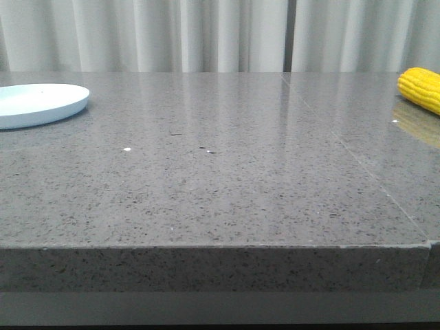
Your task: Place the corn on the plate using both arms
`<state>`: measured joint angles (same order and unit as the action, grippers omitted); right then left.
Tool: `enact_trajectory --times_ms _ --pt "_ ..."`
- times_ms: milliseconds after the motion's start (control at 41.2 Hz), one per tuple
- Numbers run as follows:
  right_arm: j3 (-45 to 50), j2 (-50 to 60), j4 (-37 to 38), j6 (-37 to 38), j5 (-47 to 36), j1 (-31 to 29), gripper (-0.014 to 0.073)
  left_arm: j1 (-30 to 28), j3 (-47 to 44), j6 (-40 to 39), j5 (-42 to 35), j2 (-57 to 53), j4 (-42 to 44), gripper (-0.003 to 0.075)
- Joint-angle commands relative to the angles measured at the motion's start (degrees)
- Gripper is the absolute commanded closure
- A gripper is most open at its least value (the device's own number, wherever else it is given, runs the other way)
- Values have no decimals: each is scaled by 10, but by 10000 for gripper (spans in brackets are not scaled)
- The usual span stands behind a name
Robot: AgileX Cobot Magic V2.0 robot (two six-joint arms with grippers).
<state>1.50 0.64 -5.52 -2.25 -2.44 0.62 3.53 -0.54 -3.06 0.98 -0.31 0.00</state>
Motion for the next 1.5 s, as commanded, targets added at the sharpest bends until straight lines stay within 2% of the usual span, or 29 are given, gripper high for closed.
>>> enact_trajectory --times_ms 0,218,291,607,947,1019,1189,1481 --pt "-13 9 -1 -4 -50 0 661 0 -13 -5 -45 -10 0 741" --pt "-15 9 -2 -4 -63 0 661 0 -3 -5 -95 -10 0 741" --pt "-33 9 -8 -3 -55 0 661 0 20 -5 -86 -9 0 741" --pt "-236 -31 -11 -3 120 0 661 0 214 -5 50 3 0 741" --pt "-435 -194 -11 -3 316 0 661 0 418 -4 224 154 0 741" --pt "-448 -224 -11 -3 339 0 661 0 440 4 264 187 0 741" --pt "-449 -285 -11 -3 366 0 661 0 443 16 301 252 0 741" --pt "-444 -349 -11 -3 368 0 661 0 442 16 331 331 0 741"
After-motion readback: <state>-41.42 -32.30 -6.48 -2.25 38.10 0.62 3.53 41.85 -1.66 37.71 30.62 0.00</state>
